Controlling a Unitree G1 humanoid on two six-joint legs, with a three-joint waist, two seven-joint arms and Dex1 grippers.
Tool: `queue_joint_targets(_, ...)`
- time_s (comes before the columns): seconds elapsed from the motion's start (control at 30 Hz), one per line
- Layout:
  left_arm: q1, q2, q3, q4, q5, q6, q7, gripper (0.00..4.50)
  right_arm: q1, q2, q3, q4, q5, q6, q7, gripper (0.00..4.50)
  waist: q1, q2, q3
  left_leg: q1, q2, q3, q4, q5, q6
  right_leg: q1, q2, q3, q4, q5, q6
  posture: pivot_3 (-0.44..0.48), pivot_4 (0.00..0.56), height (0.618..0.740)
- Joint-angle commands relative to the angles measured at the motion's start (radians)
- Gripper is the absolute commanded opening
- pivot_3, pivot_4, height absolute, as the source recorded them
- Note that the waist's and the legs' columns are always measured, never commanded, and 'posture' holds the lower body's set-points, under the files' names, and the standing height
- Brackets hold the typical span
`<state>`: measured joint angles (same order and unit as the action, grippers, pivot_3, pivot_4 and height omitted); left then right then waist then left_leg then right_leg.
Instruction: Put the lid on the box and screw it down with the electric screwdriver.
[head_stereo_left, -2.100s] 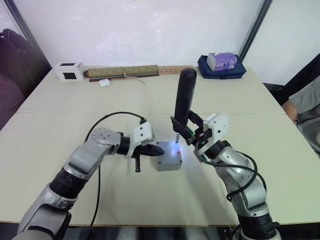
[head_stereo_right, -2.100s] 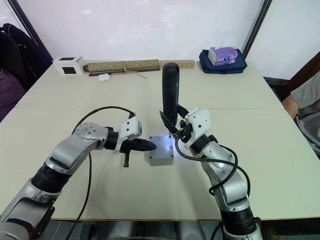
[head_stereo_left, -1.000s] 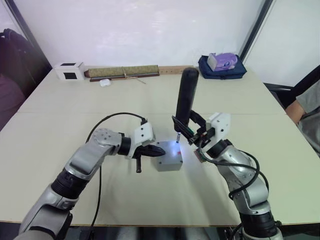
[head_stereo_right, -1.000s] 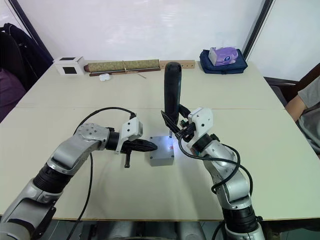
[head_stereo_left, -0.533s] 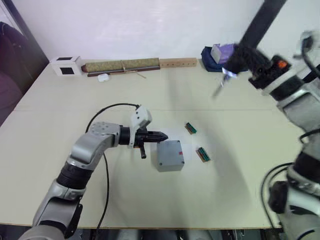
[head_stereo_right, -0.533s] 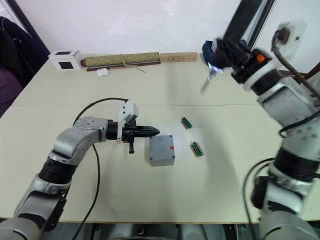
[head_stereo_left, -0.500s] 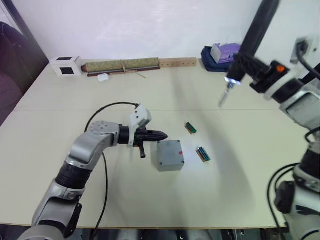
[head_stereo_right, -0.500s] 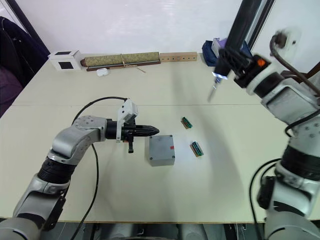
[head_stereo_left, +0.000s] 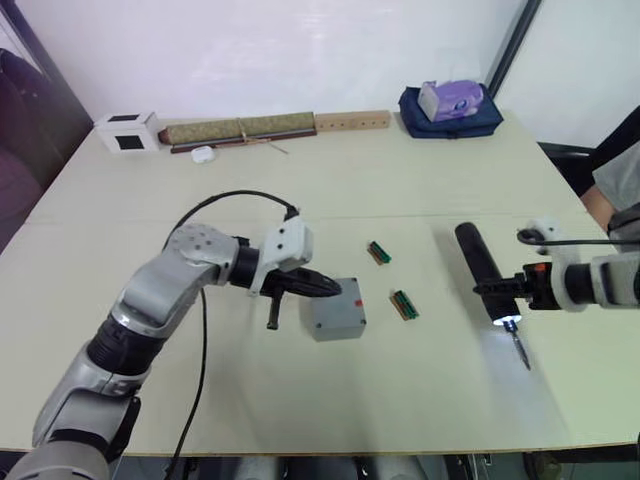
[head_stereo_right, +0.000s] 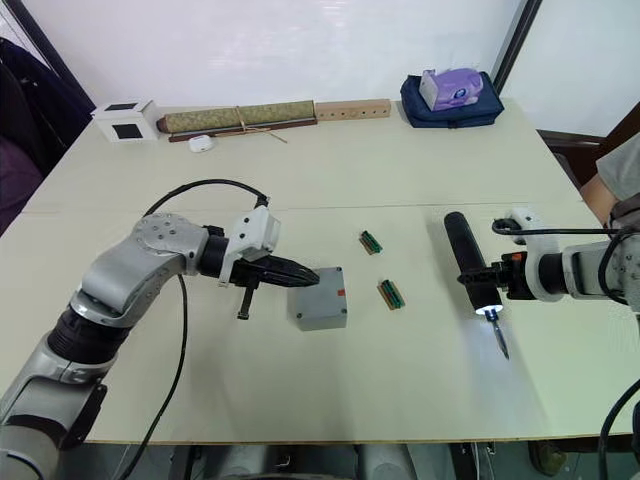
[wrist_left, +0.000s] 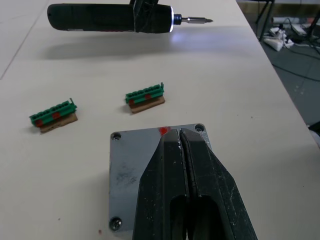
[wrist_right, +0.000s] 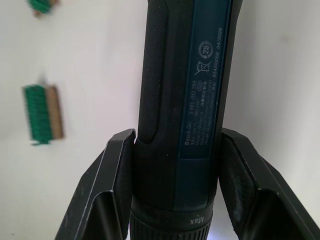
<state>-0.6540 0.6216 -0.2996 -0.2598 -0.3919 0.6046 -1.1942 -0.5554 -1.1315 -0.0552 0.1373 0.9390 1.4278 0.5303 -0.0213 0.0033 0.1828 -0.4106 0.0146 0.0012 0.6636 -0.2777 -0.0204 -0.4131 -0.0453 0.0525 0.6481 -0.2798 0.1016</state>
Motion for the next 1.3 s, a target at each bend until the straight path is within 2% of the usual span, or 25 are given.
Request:
queue_joint_targets(0.03,0.023,-0.005,0.008,-0.048,-0.006,-0.001,0.023,0.00,-0.043,0.006,0.011,0.016,-0.068,-0.038,0.060,1.85,0.001,0.000,0.000,0.000,0.000,0.000,0.000,0.000,0.000,0.000,0.000,0.000,0.000,0.000,0.000,0.000,0.150,0.740)
queue_joint_targets(0.23,0.115,0.004,0.012,-0.111,0.002,0.028,0.093,0.00,-0.088,0.044,0.144,0.091,-0.223,-0.110,0.146,1.85,0.005,0.000,0.000,0.000,0.000,-0.001,0.000,0.000,0.000,0.000,-0.001,0.000,0.000,0.000,0.000,0.000,0.150,0.740)
queue_joint_targets(0.3,0.115,0.010,0.018,-0.097,0.006,0.023,0.095,0.00,-0.085,0.035,0.186,0.086,-0.276,-0.146,0.184,2.84,0.005,-0.002,0.000,0.000,0.000,-0.001,0.001,0.000,0.000,0.000,-0.001,0.000,0.000,0.000,0.000,0.000,0.150,0.740)
queue_joint_targets(0.37,0.110,0.020,0.031,-0.077,-0.001,0.021,0.086,0.00,-0.088,0.039,0.203,0.094,-0.322,-0.182,0.198,3.41,0.006,-0.002,0.000,0.001,0.000,-0.001,0.002,0.000,0.000,0.002,0.000,-0.001,0.001,0.000,0.000,0.000,0.150,0.740)
queue_joint_targets(0.43,0.106,0.029,0.045,-0.059,-0.008,0.021,0.078,0.00,-0.093,0.045,0.202,0.101,-0.350,-0.204,0.211,4.25,0.005,-0.002,0.000,0.002,0.000,-0.001,0.002,0.000,0.000,0.003,0.000,-0.001,0.000,0.000,0.000,0.000,0.150,0.740)
queue_joint_targets(0.47,0.103,0.034,0.057,-0.048,-0.013,0.024,0.076,0.00,-0.096,0.046,0.196,0.103,-0.360,-0.215,0.218,4.46,0.005,-0.002,0.000,0.002,0.000,-0.001,0.002,0.000,0.000,0.003,-0.001,-0.001,0.000,0.000,0.001,0.000,0.150,0.740)
queue_joint_targets(0.63,0.094,0.052,0.111,0.010,-0.038,0.027,0.074,0.00,-0.126,0.064,0.113,0.111,-0.368,-0.231,0.235,4.46,0.006,-0.003,0.000,0.002,0.000,-0.001,0.002,0.000,0.000,0.003,0.000,-0.001,0.001,0.000,0.001,0.000,0.150,0.740)
queue_joint_targets(0.73,0.114,0.043,0.163,0.016,-0.101,0.080,0.078,0.00,-0.148,0.070,0.040,0.098,-0.347,-0.199,0.236,4.46,0.006,-0.002,0.000,0.001,0.000,-0.001,0.002,0.000,0.000,0.003,-0.001,-0.001,0.000,0.000,0.001,0.000,0.150,0.740)
queue_joint_targets(0.8,0.122,0.043,0.189,0.018,-0.134,0.113,0.082,0.00,-0.139,0.070,0.002,0.066,-0.346,-0.220,0.247,4.46,0.007,-0.002,0.000,0.001,0.000,-0.001,0.002,0.000,0.000,0.002,-0.001,-0.001,0.001,0.000,0.001,0.000,0.150,0.740)
queue_joint_targets(0.93,0.153,0.072,0.272,0.059,-0.189,0.178,0.098,0.00,-0.115,0.064,-0.161,-0.076,-0.245,-0.211,0.302,4.46,0.005,-0.002,0.000,0.001,0.000,-0.002,0.002,0.000,0.000,0.002,-0.001,-0.001,0.001,0.000,0.001,0.000,0.150,0.740)
queue_joint_targets(0.97,0.182,0.097,0.285,0.052,-0.191,0.188,0.093,0.00,-0.055,0.064,-0.198,-0.155,-0.228,-0.232,0.320,4.46,0.005,-0.002,0.000,0.001,0.000,-0.002,0.002,0.000,0.000,0.002,0.000,-0.001,0.001,0.000,0.001,0.000,0.150,0.740)
queue_joint_targets(1.07,0.289,0.183,0.315,-0.009,-0.207,0.230,0.079,0.00,0.156,0.192,-0.428,-0.412,-0.055,-0.224,0.343,4.46,0.003,-0.006,-0.002,0.002,0.002,-0.005,0.000,0.000,0.000,0.003,0.001,-0.003,0.000,0.000,0.000,0.000,0.150,0.740)
queue_joint_targets(1.13,0.335,0.213,0.338,-0.044,-0.233,0.256,0.083,0.00,0.293,0.244,-0.518,-0.541,0.017,-0.246,0.384,4.46,0.008,-0.007,-0.001,0.001,0.002,-0.006,-0.001,0.000,0.001,0.003,0.001,-0.003,0.000,0.000,0.000,0.000,0.150,0.740)
queue_joint_targets(1.2,0.383,0.230,0.362,-0.090,-0.272,0.293,0.085,0.00,0.436,0.247,-0.551,-0.636,0.037,-0.261,0.428,4.46,0.018,-0.006,-0.001,0.001,0.002,-0.007,0.000,0.000,0.000,0.004,-0.002,-0.004,0.001,0.000,0.000,0.000,0.150,0.740)
queue_joint_targets(1.3,0.493,0.241,0.379,-0.211,-0.347,0.358,0.102,0.00,0.676,0.238,-0.513,-0.763,0.015,-0.295,0.485,4.46,0.018,-0.007,-0.002,0.002,0.000,-0.005,0.003,0.000,0.000,0.006,-0.004,-0.004,0.000,0.001,0.002,0.000,0.150,0.740)
